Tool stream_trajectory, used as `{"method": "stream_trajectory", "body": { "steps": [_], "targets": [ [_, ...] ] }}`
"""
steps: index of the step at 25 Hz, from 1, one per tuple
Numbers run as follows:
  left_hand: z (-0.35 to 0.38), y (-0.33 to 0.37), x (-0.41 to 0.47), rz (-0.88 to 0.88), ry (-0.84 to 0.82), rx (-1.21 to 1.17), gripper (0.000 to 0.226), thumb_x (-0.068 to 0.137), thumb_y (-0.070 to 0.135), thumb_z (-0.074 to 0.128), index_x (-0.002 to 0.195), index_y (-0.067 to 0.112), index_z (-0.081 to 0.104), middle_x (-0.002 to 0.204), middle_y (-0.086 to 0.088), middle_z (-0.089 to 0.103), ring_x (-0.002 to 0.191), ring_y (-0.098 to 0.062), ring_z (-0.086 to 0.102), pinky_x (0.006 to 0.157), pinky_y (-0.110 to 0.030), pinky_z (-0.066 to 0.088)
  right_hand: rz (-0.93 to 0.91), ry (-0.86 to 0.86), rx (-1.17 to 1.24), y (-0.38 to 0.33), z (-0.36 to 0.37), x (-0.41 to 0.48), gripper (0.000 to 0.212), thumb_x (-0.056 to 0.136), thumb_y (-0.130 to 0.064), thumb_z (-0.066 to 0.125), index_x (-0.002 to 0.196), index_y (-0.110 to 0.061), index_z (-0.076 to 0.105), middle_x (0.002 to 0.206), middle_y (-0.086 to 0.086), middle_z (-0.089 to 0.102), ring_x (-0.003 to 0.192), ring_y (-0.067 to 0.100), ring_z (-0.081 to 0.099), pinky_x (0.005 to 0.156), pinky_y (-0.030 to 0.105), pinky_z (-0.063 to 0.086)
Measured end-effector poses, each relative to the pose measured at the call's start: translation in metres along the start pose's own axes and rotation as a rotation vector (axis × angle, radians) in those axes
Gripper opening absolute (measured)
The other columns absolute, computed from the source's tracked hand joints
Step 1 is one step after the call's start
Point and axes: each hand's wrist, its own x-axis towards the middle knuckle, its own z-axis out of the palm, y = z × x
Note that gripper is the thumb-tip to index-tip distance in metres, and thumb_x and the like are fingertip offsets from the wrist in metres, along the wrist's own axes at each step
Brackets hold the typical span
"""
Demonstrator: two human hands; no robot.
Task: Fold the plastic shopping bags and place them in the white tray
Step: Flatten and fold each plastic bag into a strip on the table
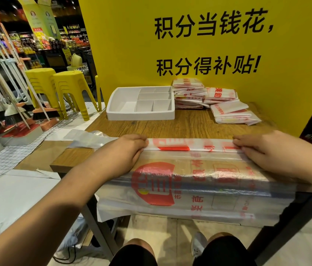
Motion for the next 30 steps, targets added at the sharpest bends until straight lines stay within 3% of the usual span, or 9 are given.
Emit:
{"method": "stream_trajectory", "body": {
  "steps": [3, 9, 12, 14, 16, 19, 23, 27, 30],
  "targets": [
    [-0.004, 0.004, -0.006, -0.084, -0.161, -0.011, 0.05, 0.105, 0.043, 0.031, 0.151, 0.023, 0.038, 0.163, -0.004, 0.026, 0.151, -0.019, 0.023, 0.122, -0.037, 0.021, 0.071, -0.254, 0.256, -0.005, -0.001, -0.018, 0.073, 0.086, -0.071, 0.021, 0.153, -0.042, 0.024, 0.156, -0.025, 0.014, 0.145, -0.005, 0.01, 0.119, 0.019, 0.004],
    [-0.01, -0.005, -0.038, -0.222, -0.279, -0.066, 0.073, 0.088, 0.07, 0.008, 0.156, 0.045, 0.004, 0.167, 0.0, -0.011, 0.152, -0.011, -0.014, 0.123, -0.035, -0.008, 0.215, -0.196, 0.166, -0.013, 0.008, -0.033, 0.08, 0.077, -0.074, -0.002, 0.153, -0.05, 0.009, 0.165, -0.011, 0.001, 0.15, 0.005, 0.001, 0.122, 0.032, 0.001],
    [-0.012, -0.008, -0.032, -0.219, -0.253, 0.007, 0.065, 0.095, 0.065, 0.014, 0.156, 0.045, 0.014, 0.168, -0.001, 0.005, 0.154, -0.014, 0.0, 0.123, -0.044, -0.006, 0.22, -0.099, 0.013, -0.017, 0.006, -0.024, 0.083, 0.078, -0.076, 0.003, 0.151, -0.046, 0.029, 0.162, -0.009, 0.026, 0.148, 0.013, 0.026, 0.12, 0.04, 0.021],
    [-0.015, -0.012, -0.026, -0.19, -0.19, 0.123, 0.053, 0.102, 0.058, 0.022, 0.152, 0.045, 0.026, 0.163, 0.001, 0.027, 0.151, -0.017, 0.019, 0.122, -0.051, -0.004, 0.15, 0.016, -0.079, -0.016, -0.001, -0.017, 0.074, 0.083, -0.073, 0.014, 0.142, -0.042, 0.045, 0.151, -0.012, 0.044, 0.134, 0.017, 0.048, 0.107, 0.04, 0.041],
    [-0.021, -0.015, -0.021, -0.154, -0.147, 0.185, 0.045, 0.105, 0.046, 0.03, 0.149, 0.046, 0.032, 0.152, 0.005, 0.043, 0.143, -0.016, 0.033, 0.123, -0.053, 0.0, 0.025, 0.088, -0.139, -0.021, -0.007, -0.011, 0.054, 0.094, -0.057, 0.033, 0.143, -0.038, 0.043, 0.143, -0.012, 0.051, 0.12, 0.018, 0.058, 0.093, 0.037, 0.05],
    [-0.028, -0.019, -0.018, -0.08, -0.133, 0.207, 0.047, 0.102, 0.034, 0.04, 0.147, 0.047, 0.037, 0.14, 0.008, 0.053, 0.133, -0.016, 0.046, 0.122, -0.051, 0.015, -0.08, 0.071, -0.287, -0.034, -0.016, 0.001, 0.055, 0.096, -0.031, 0.045, 0.147, -0.044, 0.029, 0.131, -0.013, 0.057, 0.108, 0.018, 0.061, 0.074, 0.028, 0.044],
    [-0.033, -0.036, -0.019, 0.073, -0.169, 0.154, 0.052, 0.095, 0.026, 0.048, 0.144, 0.044, 0.045, 0.135, 0.009, 0.06, 0.117, -0.02, 0.06, 0.093, -0.042, 0.05, -0.061, 0.044, -0.338, -0.047, -0.017, 0.006, 0.032, 0.098, -0.039, 0.041, 0.129, -0.042, 0.051, 0.112, -0.012, 0.061, 0.096, 0.017, 0.063, 0.07, 0.029, 0.051],
    [-0.033, -0.043, -0.018, 0.173, -0.013, 0.217, 0.041, 0.098, 0.029, 0.052, 0.137, 0.042, 0.055, 0.122, 0.011, 0.069, 0.101, -0.022, 0.068, 0.076, -0.039, 0.054, 0.037, 0.24, -0.336, -0.062, -0.003, 0.008, 0.026, 0.098, -0.037, 0.045, 0.117, -0.032, 0.062, 0.107, -0.008, 0.064, 0.095, 0.02, 0.064, 0.065, 0.03, 0.047],
    [-0.026, -0.043, -0.024, 0.223, 0.13, 0.243, 0.036, 0.097, 0.041, 0.042, 0.126, 0.04, 0.065, 0.11, 0.011, 0.072, 0.097, -0.023, 0.07, 0.062, -0.035, 0.051, -0.06, 0.254, 0.011, -0.098, 0.003, -0.011, 0.046, 0.095, -0.057, 0.032, 0.12, -0.034, 0.062, 0.12, -0.011, 0.062, 0.107, 0.017, 0.06, 0.084, 0.036, 0.052]
  ]
}}
